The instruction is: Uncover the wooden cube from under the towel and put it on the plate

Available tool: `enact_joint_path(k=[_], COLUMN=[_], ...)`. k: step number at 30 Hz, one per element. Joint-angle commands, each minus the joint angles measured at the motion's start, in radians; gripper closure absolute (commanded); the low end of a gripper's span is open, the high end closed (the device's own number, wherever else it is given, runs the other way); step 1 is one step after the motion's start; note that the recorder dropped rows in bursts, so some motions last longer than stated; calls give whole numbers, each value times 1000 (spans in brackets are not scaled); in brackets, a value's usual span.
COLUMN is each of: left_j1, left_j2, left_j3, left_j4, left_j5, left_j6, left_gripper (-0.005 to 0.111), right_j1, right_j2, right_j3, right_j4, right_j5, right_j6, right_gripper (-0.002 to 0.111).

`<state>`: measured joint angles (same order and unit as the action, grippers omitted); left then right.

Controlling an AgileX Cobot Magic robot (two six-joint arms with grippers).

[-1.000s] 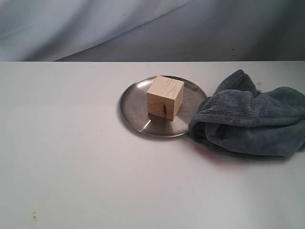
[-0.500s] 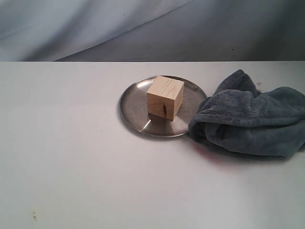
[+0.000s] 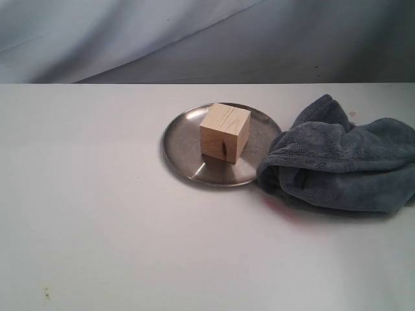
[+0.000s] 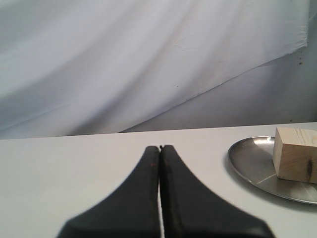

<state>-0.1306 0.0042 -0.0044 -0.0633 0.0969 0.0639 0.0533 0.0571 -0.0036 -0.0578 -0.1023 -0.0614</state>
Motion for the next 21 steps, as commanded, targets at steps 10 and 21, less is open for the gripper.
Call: enact_joint_path(k=[10, 21], left_j1=[2, 2], left_j2=[-4, -4], left_j3=[4, 4], left_j4=[-2, -2], left_j5=[-11, -11], left_j6=[-2, -2], left_gripper=[107, 107], right_j1=[-5, -5], right_j2=[-5, -5], right_j3=[4, 4], right_j4=[0, 0], right_j5=[32, 80], right_j6=[22, 9], right_gripper=[108, 108])
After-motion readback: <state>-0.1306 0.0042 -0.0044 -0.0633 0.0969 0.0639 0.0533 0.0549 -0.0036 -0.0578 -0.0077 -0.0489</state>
